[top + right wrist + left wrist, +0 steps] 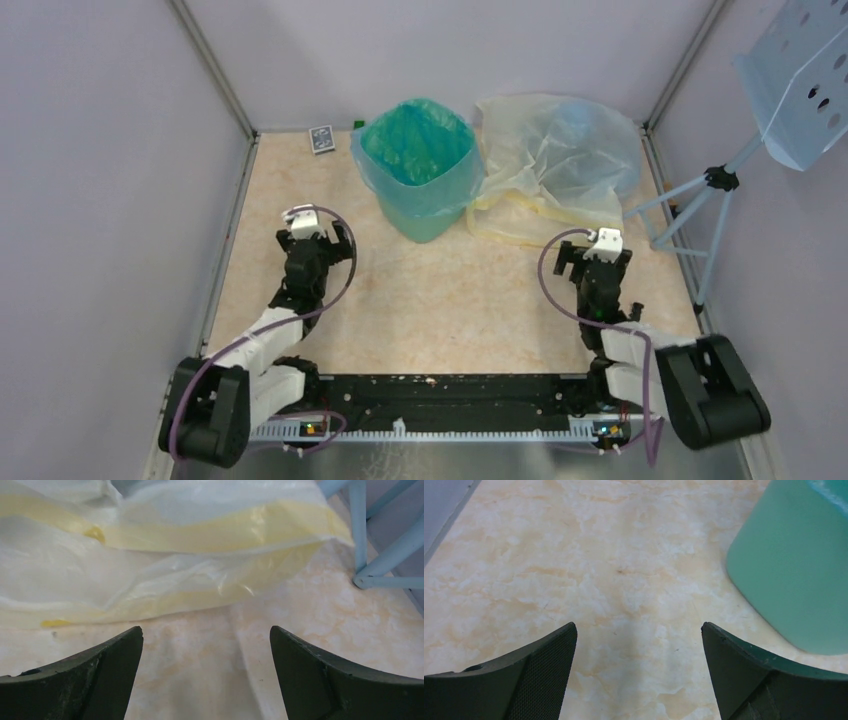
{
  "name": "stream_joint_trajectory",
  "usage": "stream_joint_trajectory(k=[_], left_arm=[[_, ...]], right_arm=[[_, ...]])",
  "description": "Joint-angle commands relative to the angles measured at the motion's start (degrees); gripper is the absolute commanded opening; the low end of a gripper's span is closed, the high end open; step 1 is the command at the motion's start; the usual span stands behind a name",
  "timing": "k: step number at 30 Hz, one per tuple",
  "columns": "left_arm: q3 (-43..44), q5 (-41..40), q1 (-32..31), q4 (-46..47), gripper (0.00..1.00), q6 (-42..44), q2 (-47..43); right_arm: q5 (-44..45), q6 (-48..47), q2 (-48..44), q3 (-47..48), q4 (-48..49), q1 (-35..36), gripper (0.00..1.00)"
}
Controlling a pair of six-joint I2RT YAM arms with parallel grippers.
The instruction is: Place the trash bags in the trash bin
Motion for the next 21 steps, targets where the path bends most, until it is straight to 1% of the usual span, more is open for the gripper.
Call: stream_joint_trajectory(k=[1, 2, 4, 6, 7, 8, 9, 11, 13, 14, 15, 16, 17, 18, 20, 21], left_arm=[[-0.38, -6.14, 0.77, 11.78, 0.99, 4.63, 5.40], [-0.69, -5.74, 1.28, 13.26, 0.99, 5.47, 6.69], [-1.20, -3.89, 2.17, 15.86, 0.99, 6.51, 9.13], [-1.67, -1.17, 3.17, 18.59, 0.99, 7.51, 11.95], [-2.00, 0.27, 3.56, 20.21, 0.99, 8.37, 13.31], [-2.37, 1.47, 3.85, 21.91, 0.99, 9.14, 14.70], [-2.71, 2.74, 4.09, 23.50, 0.99, 10.00, 16.14], [-3.17, 4.23, 4.67, 27.20, 0.99, 11.02, 19.15], [-1.77, 5.89, 4.90, 25.82, 0.99, 11.86, 20.28], [-1.83, 7.06, 4.95, 27.00, 0.99, 13.52, 20.60], [-2.13, 7.59, 5.03, 29.11, 0.99, 14.74, 21.18], [-2.29, 8.01, 5.23, 30.79, 0.99, 15.51, 21.87], [-2.35, 8.91, 5.59, 32.06, 0.99, 15.96, 22.68], [-2.68, 10.51, 6.11, 34.43, 0.99, 16.22, 23.82], [-3.71, 15.28, 7.35, 40.26, 0.99, 16.70, 28.12], [-3.56, 15.65, 7.45, 42.04, 0.99, 17.30, 30.16]], right_arm=[[4.55, -7.33, 12.42, -0.76, 29.27, -0.48, 0.97], [3.69, -7.96, 14.26, -0.79, 31.73, -1.39, 0.97], [2.90, -5.29, 19.56, -0.92, 35.84, -4.42, 0.97], [-1.96, -2.47, 25.54, -1.70, 42.86, -7.65, 0.96], [-1.85, -2.58, 27.03, -1.52, 44.55, -7.98, 0.95], [-2.22, -1.67, 25.37, -0.65, 39.71, -8.02, 0.94], [-2.00, -0.90, 23.87, 0.96, 34.23, -8.09, 0.88], [-1.19, -1.88, 25.69, 4.63, 31.05, -8.09, 0.92], [-2.06, -1.86, 24.57, 3.50, 31.01, -7.96, 0.93], [-4.88, -3.41, 25.34, 3.08, 32.71, -7.94, 0.93], [-9.55, -5.58, 25.59, 3.52, 32.99, -7.90, 0.93], [-10.96, -5.89, 24.88, 4.19, 30.58, -7.90, 0.93], [-11.03, -5.90, 24.78, 4.14, 30.01, -7.93, 0.93], [-10.88, -5.97, 25.29, 3.84, 31.73, -7.94, 0.93], [-10.95, -5.87, 25.00, 4.04, 30.58, -7.94, 0.93], [-10.99, -5.80, 24.98, 4.03, 30.71, -7.94, 0.94]])
